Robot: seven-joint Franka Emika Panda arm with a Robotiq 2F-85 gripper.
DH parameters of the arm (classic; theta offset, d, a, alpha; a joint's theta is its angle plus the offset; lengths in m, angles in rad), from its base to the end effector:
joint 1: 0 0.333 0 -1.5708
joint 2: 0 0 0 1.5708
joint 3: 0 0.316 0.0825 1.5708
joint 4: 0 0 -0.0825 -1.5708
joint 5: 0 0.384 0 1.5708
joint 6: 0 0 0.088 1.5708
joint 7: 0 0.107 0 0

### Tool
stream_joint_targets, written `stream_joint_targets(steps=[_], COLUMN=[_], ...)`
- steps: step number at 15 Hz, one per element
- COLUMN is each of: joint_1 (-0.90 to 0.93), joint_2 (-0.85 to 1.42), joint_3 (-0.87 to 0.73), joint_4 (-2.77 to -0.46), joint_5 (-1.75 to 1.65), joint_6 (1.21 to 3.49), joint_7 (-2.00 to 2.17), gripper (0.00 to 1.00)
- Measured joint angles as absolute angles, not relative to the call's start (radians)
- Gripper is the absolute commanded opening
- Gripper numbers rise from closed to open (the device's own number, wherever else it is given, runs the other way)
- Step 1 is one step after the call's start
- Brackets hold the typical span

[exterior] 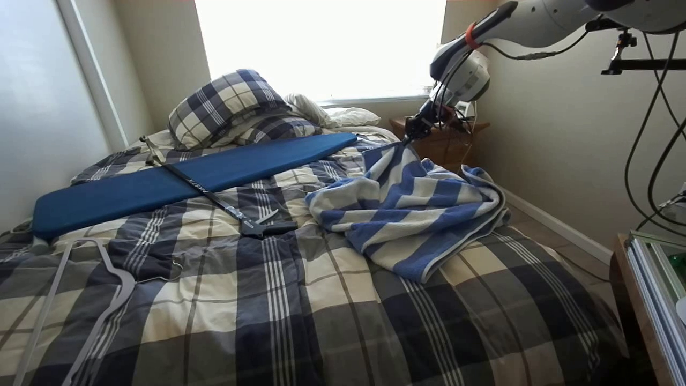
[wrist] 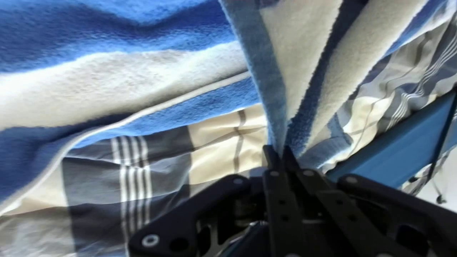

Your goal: Fold the striped blue and white towel in half from left to right

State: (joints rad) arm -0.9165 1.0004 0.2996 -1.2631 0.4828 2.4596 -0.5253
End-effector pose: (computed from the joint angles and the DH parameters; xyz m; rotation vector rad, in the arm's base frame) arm 0.5877 -0.4976 0.1853 -2.5680 0.8025 -0.6752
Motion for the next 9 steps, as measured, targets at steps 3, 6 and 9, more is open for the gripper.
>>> stream_joint_targets(steps=[3,6,9], joint_1=[-0.963,-1.016,-1.035], joint_2=[0.96,0.927,0.901], joint_3=[0.298,0.315,0.328], joint_4=[-1.402,-1.54,-1.596], joint_5=[0.566,0.666,0.685], joint_6=[2.632,2.797,2.83], joint_7=[-0.523,-0.539,-0.542], gripper=[0.01,0.04,0.04])
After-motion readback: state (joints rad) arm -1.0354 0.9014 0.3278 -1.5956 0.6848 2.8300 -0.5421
